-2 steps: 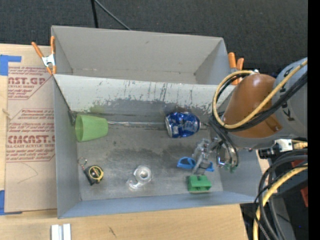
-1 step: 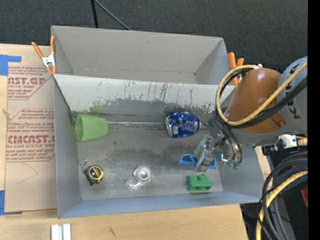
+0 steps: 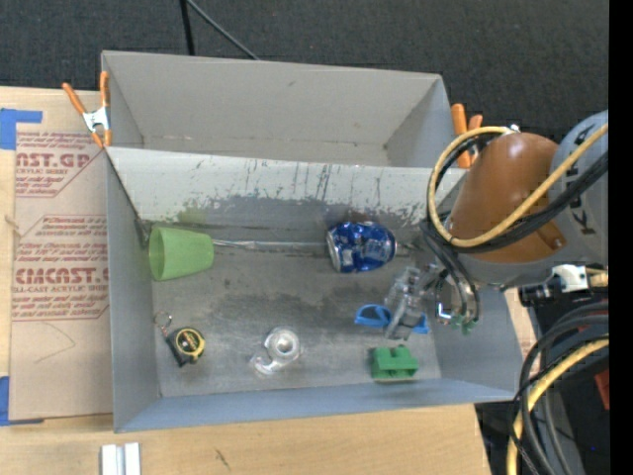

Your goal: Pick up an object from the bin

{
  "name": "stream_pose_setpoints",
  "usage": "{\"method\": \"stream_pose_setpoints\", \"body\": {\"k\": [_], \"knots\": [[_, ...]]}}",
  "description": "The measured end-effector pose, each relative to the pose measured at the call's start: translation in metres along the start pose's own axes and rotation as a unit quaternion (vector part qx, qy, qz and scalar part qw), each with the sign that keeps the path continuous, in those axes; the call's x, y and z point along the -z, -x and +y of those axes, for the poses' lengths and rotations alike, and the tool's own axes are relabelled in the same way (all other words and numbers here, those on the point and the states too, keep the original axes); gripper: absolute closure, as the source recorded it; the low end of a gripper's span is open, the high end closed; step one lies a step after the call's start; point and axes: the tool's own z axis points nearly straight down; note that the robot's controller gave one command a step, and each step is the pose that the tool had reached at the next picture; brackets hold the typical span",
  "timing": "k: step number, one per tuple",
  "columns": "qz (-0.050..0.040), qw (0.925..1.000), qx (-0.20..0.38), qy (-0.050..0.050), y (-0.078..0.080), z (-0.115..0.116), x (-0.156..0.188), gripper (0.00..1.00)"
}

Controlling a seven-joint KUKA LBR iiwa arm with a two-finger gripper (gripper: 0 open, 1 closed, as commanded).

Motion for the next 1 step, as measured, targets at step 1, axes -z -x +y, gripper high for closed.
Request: {"method": "stream_pose_setpoints", "body": {"k": [1], "knots": [[-0.0008,1.0000,0.001,0.000,0.0006,0.0011,0.0194,1.00]]}}
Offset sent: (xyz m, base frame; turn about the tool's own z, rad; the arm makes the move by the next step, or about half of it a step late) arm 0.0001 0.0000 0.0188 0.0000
